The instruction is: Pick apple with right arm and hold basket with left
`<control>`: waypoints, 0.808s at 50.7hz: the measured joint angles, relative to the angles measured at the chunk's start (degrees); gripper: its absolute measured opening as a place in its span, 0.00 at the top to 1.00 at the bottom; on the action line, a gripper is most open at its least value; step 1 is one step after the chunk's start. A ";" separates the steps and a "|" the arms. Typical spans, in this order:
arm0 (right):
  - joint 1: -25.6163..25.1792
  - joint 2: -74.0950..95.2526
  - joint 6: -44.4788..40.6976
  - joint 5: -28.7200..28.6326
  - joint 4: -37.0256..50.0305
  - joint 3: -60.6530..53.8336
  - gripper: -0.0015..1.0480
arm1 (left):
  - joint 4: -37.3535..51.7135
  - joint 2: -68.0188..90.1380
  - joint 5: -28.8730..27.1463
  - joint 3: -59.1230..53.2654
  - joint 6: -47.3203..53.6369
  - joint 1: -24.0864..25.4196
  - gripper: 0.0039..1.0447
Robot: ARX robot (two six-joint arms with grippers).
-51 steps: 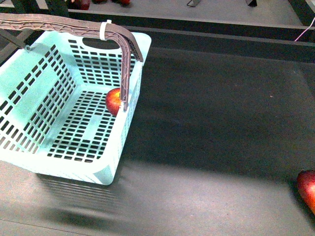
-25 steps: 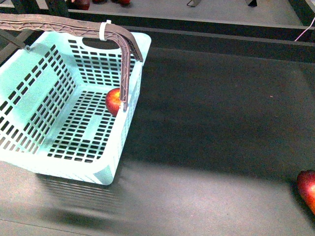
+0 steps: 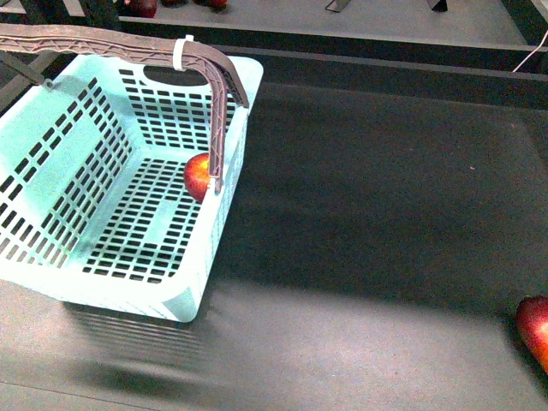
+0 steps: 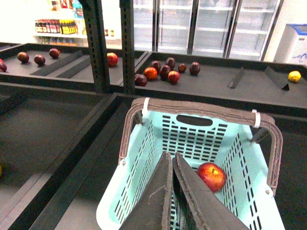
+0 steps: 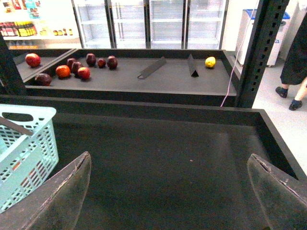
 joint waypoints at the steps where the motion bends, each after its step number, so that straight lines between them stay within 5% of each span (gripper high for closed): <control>1: 0.00 0.00 0.00 0.00 0.00 0.00 0.08 | -0.09 -0.39 0.02 0.00 0.02 0.00 0.97; 37: 0.00 0.00 0.00 0.00 0.00 0.00 0.08 | -0.37 -0.90 0.00 0.00 0.02 0.00 0.97; 41: 0.00 0.00 0.00 0.00 0.00 0.00 0.08 | -0.37 -0.90 0.00 0.00 0.00 0.00 0.87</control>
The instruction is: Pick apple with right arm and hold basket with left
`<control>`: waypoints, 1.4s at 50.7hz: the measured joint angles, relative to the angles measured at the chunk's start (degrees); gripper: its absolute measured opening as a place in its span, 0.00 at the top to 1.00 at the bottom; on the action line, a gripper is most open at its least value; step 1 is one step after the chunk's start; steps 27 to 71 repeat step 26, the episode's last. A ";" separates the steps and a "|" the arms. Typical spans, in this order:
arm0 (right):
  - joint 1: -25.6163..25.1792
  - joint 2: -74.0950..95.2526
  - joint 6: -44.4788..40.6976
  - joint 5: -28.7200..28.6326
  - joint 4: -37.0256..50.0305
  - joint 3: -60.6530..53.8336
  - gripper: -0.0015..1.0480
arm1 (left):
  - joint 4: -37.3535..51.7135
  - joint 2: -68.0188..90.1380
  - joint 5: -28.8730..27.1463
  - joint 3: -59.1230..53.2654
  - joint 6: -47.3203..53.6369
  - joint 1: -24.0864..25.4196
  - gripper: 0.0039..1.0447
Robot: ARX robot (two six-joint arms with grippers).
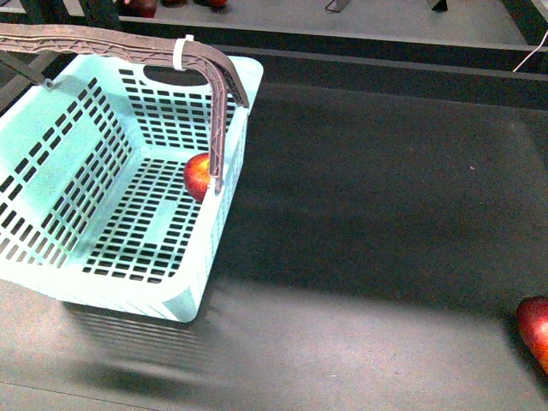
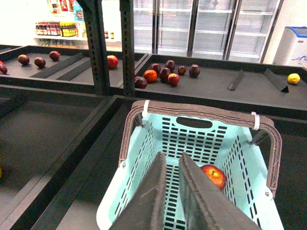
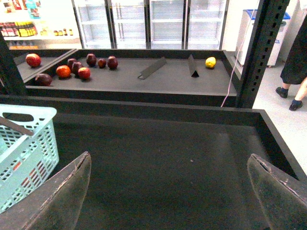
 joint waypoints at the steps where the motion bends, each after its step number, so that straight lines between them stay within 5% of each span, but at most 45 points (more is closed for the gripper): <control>1: 0.00 0.00 0.00 0.00 0.00 0.00 0.08 | 0.00 0.00 0.00 0.00 0.00 0.00 0.84; 12: 0.00 0.00 0.00 0.00 0.00 0.00 0.08 | 0.00 0.00 0.00 0.00 0.00 0.00 0.48; 22: 0.00 0.00 0.00 0.00 0.00 0.00 0.08 | 0.00 0.00 0.00 0.00 0.13 0.00 0.05; 71: 0.00 0.00 0.00 0.00 0.00 0.00 0.08 | 0.00 0.00 0.00 0.00 0.13 0.00 0.06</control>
